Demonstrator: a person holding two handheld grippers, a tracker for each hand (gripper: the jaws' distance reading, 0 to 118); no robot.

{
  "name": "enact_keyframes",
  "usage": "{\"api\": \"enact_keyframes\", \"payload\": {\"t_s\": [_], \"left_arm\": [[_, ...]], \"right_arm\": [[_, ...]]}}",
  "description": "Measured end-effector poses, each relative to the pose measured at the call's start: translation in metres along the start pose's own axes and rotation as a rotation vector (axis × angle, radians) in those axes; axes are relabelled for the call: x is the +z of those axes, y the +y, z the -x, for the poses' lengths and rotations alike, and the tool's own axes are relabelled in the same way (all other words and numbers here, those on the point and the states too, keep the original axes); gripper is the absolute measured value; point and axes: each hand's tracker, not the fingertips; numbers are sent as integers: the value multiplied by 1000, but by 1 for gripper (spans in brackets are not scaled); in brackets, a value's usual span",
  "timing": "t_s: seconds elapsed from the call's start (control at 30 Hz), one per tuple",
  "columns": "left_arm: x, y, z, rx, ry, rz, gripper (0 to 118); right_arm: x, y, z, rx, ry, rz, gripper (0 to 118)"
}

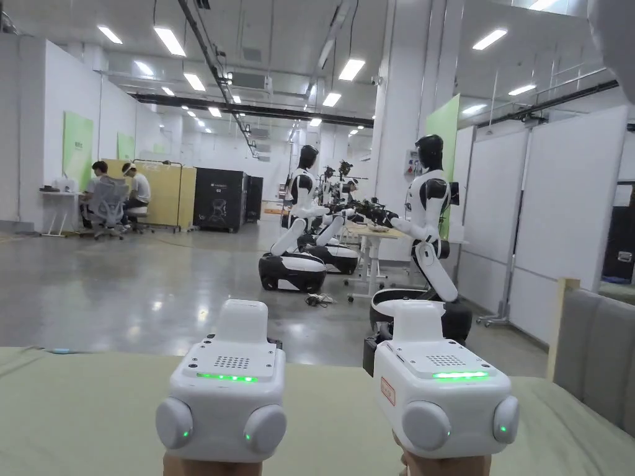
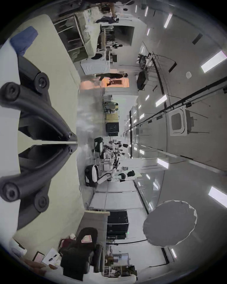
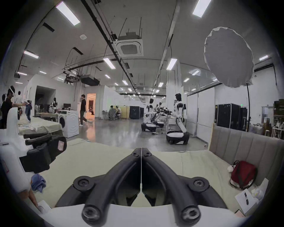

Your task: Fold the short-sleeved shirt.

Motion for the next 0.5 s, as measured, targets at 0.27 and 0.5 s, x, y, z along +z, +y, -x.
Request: {"api": "enact_keyframes", "payload": {"t_s": [0.27, 0.5], "left_arm": [[-8, -6, 3, -43, 38, -13, 118], [-12, 3, 23, 4, -1, 40, 118]], "right_arm": [[2, 9, 0, 7, -55, 25, 94], [5, 15, -1, -98, -43, 63, 94]]}}
